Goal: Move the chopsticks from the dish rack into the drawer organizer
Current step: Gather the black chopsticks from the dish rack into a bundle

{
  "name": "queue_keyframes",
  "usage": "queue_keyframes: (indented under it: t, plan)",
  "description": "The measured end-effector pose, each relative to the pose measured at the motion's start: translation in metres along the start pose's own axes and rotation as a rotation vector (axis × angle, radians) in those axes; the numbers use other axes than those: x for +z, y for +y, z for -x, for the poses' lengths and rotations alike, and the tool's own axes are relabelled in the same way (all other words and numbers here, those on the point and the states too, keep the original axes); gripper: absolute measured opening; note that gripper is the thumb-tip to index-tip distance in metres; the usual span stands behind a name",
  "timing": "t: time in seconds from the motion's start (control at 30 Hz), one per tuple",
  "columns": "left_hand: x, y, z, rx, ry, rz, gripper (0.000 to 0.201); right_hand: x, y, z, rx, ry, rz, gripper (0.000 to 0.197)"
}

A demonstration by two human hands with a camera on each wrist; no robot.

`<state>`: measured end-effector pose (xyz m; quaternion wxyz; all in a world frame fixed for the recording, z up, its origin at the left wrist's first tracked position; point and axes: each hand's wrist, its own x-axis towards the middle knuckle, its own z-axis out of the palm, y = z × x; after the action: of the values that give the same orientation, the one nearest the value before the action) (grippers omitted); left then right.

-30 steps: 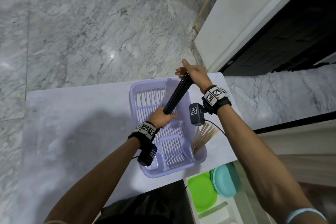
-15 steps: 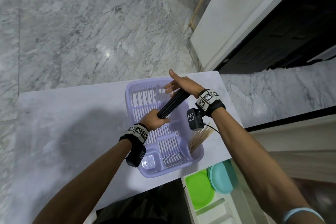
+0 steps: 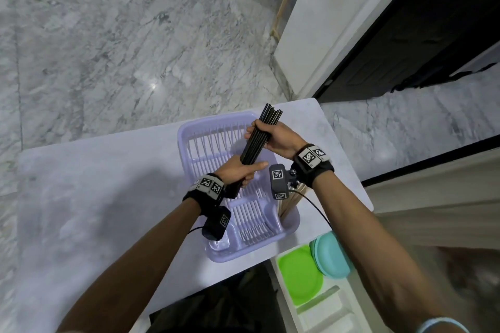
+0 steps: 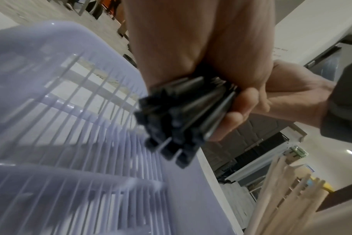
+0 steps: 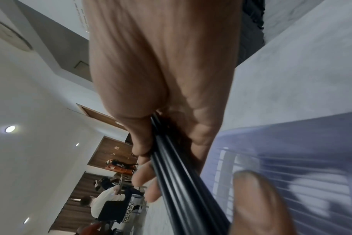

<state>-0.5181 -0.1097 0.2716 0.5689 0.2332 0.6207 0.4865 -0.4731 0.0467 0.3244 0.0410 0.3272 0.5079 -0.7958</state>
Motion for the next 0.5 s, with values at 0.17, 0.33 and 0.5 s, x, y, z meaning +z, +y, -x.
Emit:
queue_keyframes:
  t: [0.17, 0.33, 0.5]
  plan:
    - [0.022, 0.012, -0.001, 0.064, -0.029, 0.055, 0.032, -0.017, -0.010, 0.020, -0.103, 0.069, -0.029, 0.019]
    - [0.054, 0.038, -0.007, 0.078, -0.095, 0.039, 0.024, -0.045, -0.029, 0.059, -0.130, 0.046, -0.088, 0.023]
    - [0.105, 0.052, -0.010, 0.043, -0.285, 0.131, 0.014, -0.081, -0.027, 0.108, -0.164, 0.106, -0.182, 0.021]
